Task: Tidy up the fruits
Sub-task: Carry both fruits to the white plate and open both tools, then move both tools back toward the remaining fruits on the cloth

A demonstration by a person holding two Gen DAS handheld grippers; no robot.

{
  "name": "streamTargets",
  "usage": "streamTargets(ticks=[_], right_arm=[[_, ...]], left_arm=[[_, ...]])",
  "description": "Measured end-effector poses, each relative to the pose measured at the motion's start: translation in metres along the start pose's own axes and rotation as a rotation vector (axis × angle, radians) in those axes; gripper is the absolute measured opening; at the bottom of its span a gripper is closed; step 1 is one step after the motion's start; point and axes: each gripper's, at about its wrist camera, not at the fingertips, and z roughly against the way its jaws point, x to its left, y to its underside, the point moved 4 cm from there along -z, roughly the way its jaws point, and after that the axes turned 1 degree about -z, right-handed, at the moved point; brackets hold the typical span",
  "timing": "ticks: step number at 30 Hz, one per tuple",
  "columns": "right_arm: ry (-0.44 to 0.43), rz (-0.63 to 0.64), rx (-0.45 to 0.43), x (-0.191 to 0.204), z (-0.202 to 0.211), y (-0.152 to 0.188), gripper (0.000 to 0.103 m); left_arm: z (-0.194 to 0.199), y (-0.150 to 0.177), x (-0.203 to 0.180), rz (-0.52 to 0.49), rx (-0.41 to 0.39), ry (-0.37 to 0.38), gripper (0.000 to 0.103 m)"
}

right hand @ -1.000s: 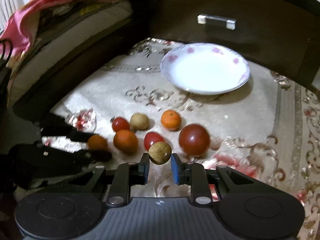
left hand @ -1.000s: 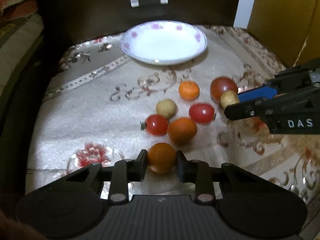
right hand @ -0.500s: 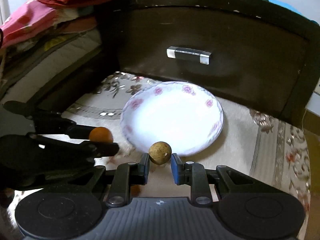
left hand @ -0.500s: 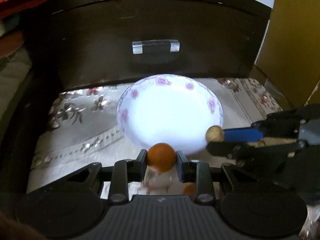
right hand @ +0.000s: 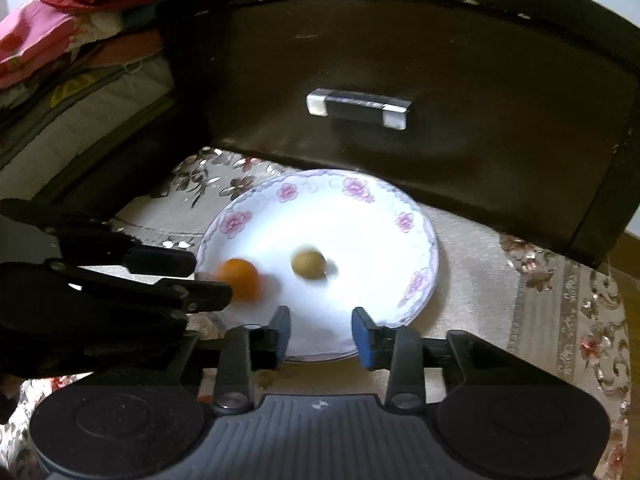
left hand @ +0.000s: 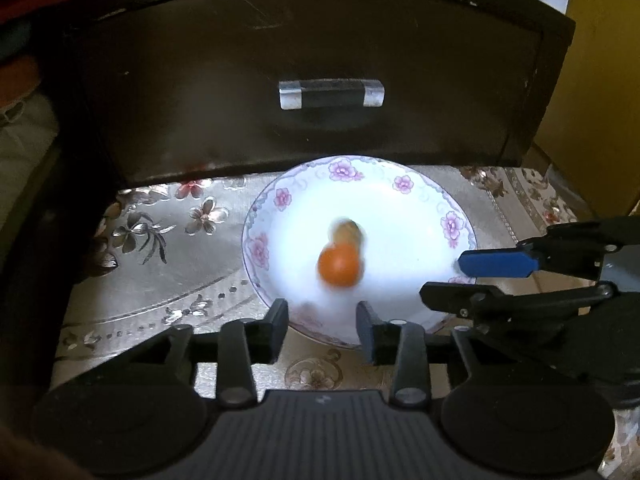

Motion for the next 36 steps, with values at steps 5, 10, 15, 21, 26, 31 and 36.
streamTargets(ticks=[5,10,15,21,26,31,36], right_arm=[[0.012,-0.021,-0.026,-0.004,0.011,-0.003,0.034],[0.018,-0.030,-0.045,-0.003,0.028,-0.003,0.037],[0.020,-0.027,-0.033,0.002,0.042,0.008,0.040],[0.026,-0.018,-0.012,0.008,0.055,0.022,0.045],[0.030,-0.014,0.019,0.011,0.066,0.038,0.049],[0.037,-0.007,0.064,0.016,0.075,0.059,0.051],[0.033,0.014,0.083,0.023,0.078,0.072,0.058]], left_arm=[[0.012,-0.001,-0.006,-0.014,-0.020,-0.002,0.045],[0.028,0.003,-0.010,-0.024,-0.035,0.002,0.045],[0.044,0.011,-0.014,-0.019,-0.044,0.016,0.046],[0.060,0.026,-0.020,-0.040,-0.032,0.034,0.047],[0.072,0.049,-0.018,-0.056,0.024,0.037,0.048],[0.089,0.077,-0.011,-0.069,0.075,0.041,0.051],[0.090,0.102,-0.018,-0.113,0.120,0.052,0.051]])
